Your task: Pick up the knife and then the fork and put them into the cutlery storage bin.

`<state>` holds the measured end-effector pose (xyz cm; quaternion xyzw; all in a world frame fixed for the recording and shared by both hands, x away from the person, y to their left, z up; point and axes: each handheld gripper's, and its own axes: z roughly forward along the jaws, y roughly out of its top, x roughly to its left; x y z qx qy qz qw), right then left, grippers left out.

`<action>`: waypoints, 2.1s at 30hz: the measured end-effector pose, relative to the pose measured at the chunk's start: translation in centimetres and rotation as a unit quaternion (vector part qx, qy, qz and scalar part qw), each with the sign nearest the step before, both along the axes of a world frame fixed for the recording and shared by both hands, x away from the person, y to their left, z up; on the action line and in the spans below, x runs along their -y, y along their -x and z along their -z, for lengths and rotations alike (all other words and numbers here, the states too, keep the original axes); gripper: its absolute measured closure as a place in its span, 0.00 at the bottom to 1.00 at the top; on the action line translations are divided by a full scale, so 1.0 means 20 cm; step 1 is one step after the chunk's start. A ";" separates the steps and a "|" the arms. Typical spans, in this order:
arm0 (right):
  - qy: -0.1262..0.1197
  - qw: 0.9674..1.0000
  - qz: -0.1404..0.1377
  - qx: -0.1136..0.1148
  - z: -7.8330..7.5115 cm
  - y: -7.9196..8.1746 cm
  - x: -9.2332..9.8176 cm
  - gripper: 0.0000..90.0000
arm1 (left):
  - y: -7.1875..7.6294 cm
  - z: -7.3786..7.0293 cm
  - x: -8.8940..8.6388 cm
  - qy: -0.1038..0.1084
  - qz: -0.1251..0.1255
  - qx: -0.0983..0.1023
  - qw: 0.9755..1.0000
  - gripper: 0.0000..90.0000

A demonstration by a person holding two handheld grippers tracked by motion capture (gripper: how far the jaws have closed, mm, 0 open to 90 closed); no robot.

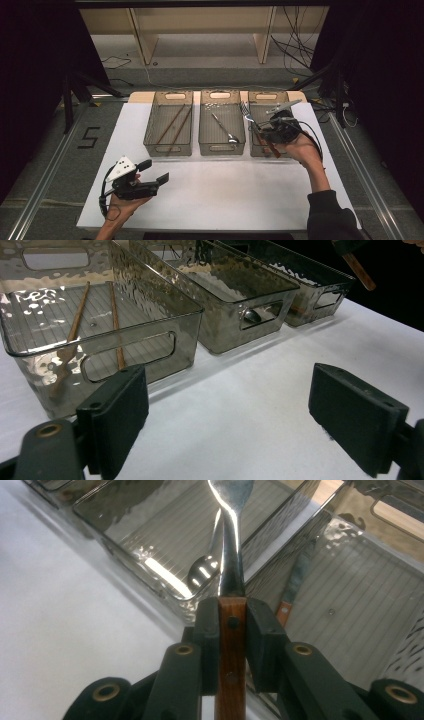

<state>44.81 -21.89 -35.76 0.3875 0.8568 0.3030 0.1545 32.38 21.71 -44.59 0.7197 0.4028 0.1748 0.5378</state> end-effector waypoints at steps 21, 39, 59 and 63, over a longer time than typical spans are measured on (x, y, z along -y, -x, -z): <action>-0.010 0.999 0.042 0.000 -0.03 -0.15 0.02 0.86 | 0.00 0.00 0.00 0.001 0.000 0.000 1.000 0.17; -0.017 0.995 0.093 -0.014 0.00 -0.27 0.07 0.86 | 0.00 0.00 0.00 0.001 0.001 0.000 1.000 0.17; -0.020 0.988 0.148 -0.043 0.13 -0.35 0.15 0.86 | 0.00 0.00 0.00 0.002 0.001 0.000 1.000 0.17; -0.019 0.987 0.151 -0.050 0.17 -0.35 0.16 0.86 | 0.00 0.00 0.00 0.002 0.000 0.000 1.000 0.17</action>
